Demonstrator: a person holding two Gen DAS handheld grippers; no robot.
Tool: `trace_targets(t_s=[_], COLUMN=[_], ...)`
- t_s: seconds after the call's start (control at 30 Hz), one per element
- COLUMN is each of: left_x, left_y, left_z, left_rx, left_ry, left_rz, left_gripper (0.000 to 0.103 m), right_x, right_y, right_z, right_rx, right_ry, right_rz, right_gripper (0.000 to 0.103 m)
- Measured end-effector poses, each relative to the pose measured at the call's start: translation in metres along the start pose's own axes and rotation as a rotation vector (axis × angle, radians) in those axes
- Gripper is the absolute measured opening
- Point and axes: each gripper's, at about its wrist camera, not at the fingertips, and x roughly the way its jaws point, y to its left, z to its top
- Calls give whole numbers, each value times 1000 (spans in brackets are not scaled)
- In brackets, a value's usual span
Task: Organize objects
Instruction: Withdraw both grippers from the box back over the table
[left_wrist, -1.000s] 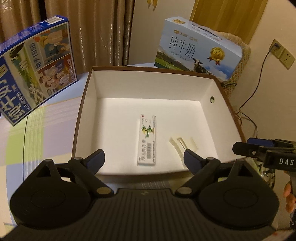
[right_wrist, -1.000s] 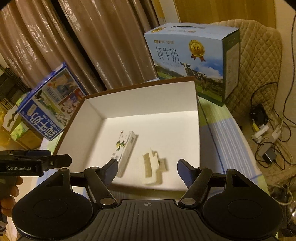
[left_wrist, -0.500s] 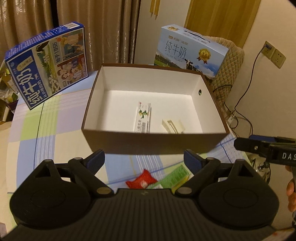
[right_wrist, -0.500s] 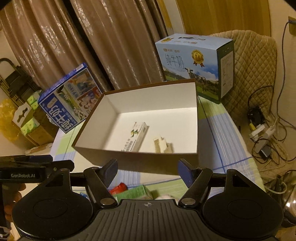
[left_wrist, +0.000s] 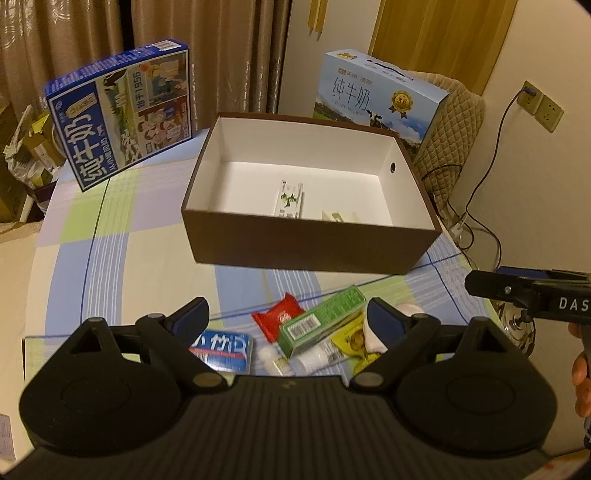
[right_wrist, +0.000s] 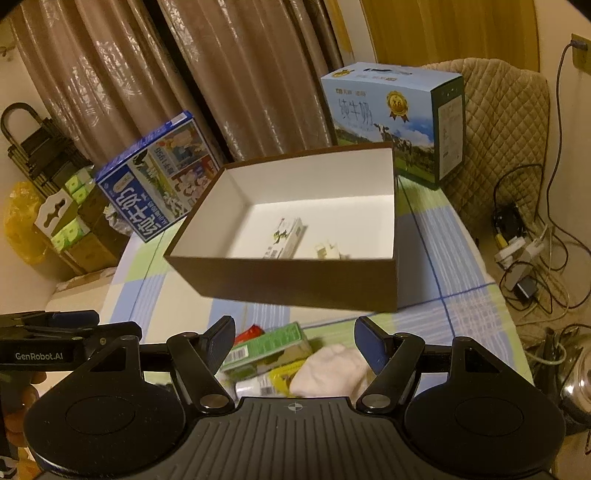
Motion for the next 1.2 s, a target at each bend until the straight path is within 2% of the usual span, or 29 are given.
trace_targets(t_s=[0.53,1.2], left_x=[-8,-5], left_y=[2,-8], left_z=[-42,-69], left_rx=[-29,-56], left_ry=[53,110], left_rz=[31,81], left_gripper=[90,90], right_x=[-8,1], right_y=[10,3], right_z=[-32,-61], right_rx=[-38,-72], right_ry=[59,153], right_rz=[12,34], right_gripper=[69,69])
